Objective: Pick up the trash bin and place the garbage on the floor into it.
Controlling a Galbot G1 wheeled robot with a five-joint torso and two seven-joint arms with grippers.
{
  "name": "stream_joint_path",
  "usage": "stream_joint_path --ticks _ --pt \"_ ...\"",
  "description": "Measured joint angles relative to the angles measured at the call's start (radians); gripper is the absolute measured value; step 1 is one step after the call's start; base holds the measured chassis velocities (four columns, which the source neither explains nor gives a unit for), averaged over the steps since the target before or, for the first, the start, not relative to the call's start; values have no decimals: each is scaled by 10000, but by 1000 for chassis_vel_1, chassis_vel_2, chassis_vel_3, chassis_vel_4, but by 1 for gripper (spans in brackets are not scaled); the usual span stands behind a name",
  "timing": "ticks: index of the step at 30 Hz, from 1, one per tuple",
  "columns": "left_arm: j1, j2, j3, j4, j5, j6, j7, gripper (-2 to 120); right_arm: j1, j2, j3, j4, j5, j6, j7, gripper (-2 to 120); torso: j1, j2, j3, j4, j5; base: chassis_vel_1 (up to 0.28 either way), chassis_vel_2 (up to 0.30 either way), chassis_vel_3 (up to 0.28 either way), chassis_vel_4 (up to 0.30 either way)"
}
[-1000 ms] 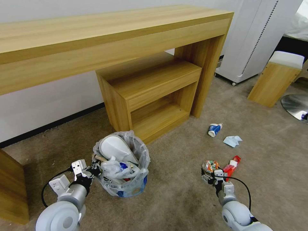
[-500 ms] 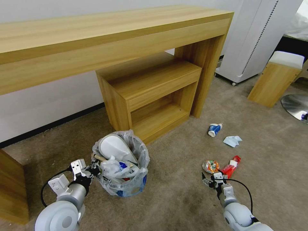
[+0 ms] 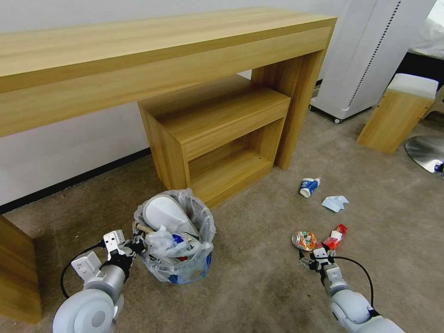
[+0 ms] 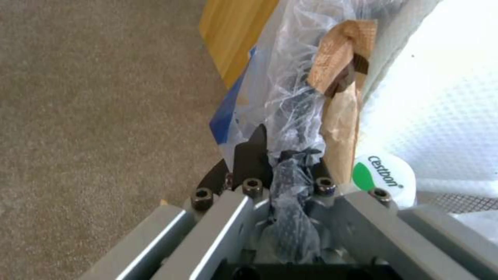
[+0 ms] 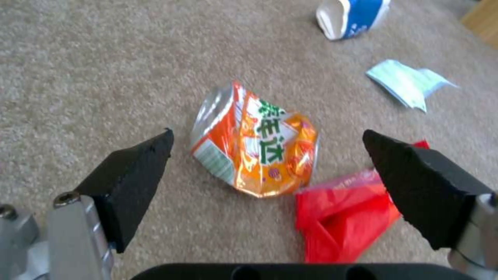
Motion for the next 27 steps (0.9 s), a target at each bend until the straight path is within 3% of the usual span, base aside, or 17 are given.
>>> stream_joint_path --ticks 27 --pt "25 -129 -112 -267 -41 -17 -14 1 219 -9 -268 -1369 -1344 458 -424 92 -1 0 0 -2 0 0 0 0 0"
